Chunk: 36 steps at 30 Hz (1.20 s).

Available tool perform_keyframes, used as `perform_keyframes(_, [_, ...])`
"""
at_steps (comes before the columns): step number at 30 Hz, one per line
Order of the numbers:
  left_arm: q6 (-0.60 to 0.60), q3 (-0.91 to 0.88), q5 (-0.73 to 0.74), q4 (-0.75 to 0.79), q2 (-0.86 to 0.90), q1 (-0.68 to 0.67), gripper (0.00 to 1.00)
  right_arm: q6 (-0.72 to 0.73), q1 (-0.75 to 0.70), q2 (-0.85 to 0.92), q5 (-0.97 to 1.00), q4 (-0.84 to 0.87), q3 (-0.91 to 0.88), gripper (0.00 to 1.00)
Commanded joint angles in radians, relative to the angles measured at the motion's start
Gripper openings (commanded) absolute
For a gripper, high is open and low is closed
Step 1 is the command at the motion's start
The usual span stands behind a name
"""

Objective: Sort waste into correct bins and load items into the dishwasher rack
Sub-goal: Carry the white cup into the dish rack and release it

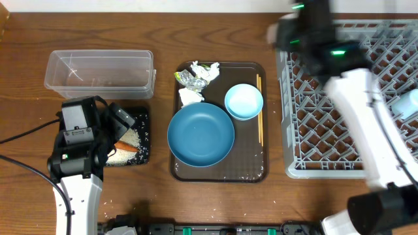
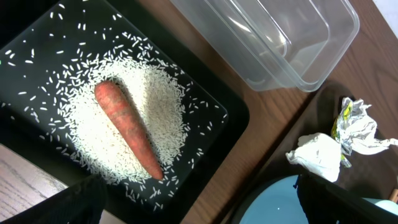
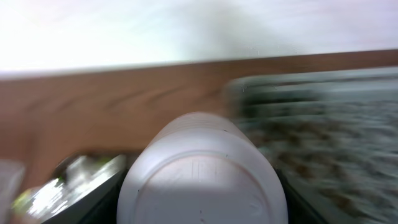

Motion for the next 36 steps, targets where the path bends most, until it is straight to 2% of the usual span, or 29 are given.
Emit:
perform_keyframes(1, [0.006, 0.022, -0.012, -0.002, 0.005, 0.006, 1.0, -0.025, -0.156, -0.003, 0.042, -0.037, 0.001, 0.64])
perform_keyframes(9, [0.006, 0.022, -0.012, -0.002, 0.005, 0.006, 1.0, -0.027, -0.512, 0.073, 0.001, -0.058, -0.016, 0.65])
perform_keyframes(14, [0.006, 0.022, -0.012, -0.002, 0.005, 0.006, 1.0, -0.067, -0.626, 0.162, -0.107, -0.059, -0.016, 0.71])
perform_keyframes(17, [0.006, 0.022, -0.012, -0.002, 0.005, 0.006, 1.0, -0.088, -0.65, 0.203, -0.135, -0.061, -0.016, 0.78])
perform_keyframes(20, [0.006, 0.022, -0.012, -0.002, 0.005, 0.006, 1.0, -0.088, -0.654, 0.223, -0.135, -0.072, -0.016, 0.91])
perform_keyframes(27, [0.006, 0.022, -0.012, -0.002, 0.005, 0.006, 1.0, -0.087, -0.645, 0.171, -0.259, -0.091, -0.016, 0.91])
perform_keyframes(32, [0.006, 0.022, -0.012, -0.002, 0.005, 0.006, 1.0, -0.079, -0.613, 0.073, -0.531, -0.108, -0.016, 0.87])
perform_keyframes(36, [0.006, 0.022, -0.012, -0.002, 0.005, 0.006, 1.0, -0.092, -0.526, 0.005, -0.742, -0.138, -0.016, 0.87])
